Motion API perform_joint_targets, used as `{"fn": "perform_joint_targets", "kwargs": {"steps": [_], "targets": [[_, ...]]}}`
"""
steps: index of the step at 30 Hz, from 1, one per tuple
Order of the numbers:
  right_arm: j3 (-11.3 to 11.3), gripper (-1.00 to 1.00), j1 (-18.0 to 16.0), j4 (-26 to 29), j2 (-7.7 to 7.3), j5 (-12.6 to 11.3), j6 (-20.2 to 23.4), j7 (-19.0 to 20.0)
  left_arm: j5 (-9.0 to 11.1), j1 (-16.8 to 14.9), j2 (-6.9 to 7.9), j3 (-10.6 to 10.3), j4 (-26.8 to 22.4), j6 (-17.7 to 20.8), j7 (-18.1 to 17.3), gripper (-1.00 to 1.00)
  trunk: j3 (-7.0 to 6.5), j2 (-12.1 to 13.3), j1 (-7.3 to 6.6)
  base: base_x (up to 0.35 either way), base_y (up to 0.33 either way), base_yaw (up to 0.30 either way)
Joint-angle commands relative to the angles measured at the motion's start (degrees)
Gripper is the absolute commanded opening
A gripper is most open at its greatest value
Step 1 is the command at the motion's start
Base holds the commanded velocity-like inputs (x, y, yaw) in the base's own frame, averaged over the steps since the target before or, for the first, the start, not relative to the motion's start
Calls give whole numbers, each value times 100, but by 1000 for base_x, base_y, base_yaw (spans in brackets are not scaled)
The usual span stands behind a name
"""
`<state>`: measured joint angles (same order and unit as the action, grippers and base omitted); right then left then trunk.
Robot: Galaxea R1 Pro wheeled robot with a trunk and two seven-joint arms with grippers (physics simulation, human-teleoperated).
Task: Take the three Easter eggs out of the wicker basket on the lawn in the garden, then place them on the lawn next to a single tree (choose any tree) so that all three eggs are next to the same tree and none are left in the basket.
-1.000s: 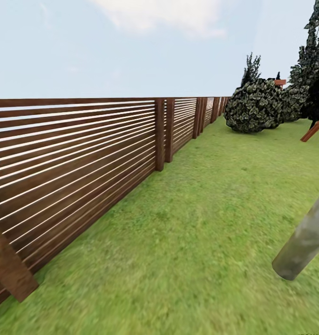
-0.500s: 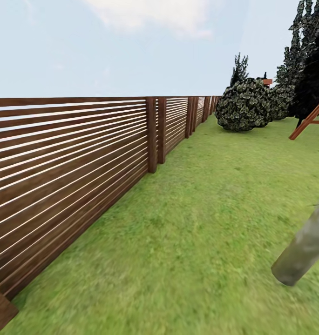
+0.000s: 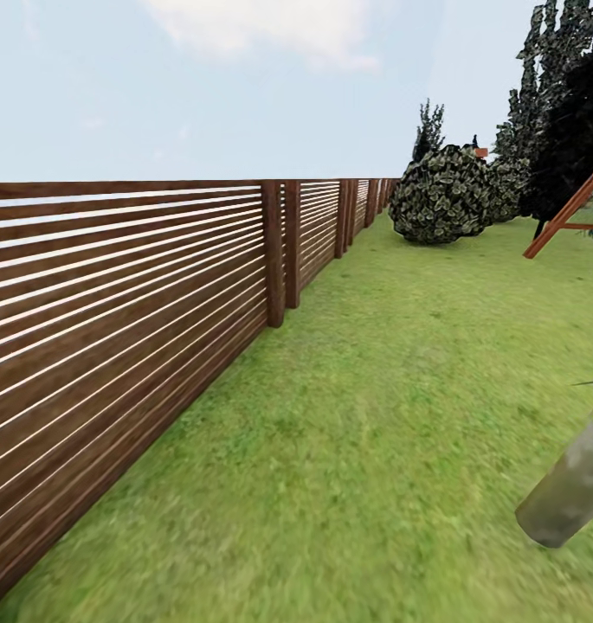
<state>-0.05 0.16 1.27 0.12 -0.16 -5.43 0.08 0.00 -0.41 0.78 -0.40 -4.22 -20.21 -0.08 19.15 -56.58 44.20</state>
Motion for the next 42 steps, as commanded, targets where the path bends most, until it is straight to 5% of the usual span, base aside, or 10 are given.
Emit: {"fn": "perform_joint_targets", "kwargs": {"steps": [1,42], "targets": [[-2,100,2,6,-1,-2,-11,1,0,-3,1,-4,4,-18,-1,100,5,-3,4,312,152,-21],[14,100,2,5,-2,-2,-11,1,-6,-3,1,-4,3,-18,-1,100,5,-3,4,312,149,-154]]}}
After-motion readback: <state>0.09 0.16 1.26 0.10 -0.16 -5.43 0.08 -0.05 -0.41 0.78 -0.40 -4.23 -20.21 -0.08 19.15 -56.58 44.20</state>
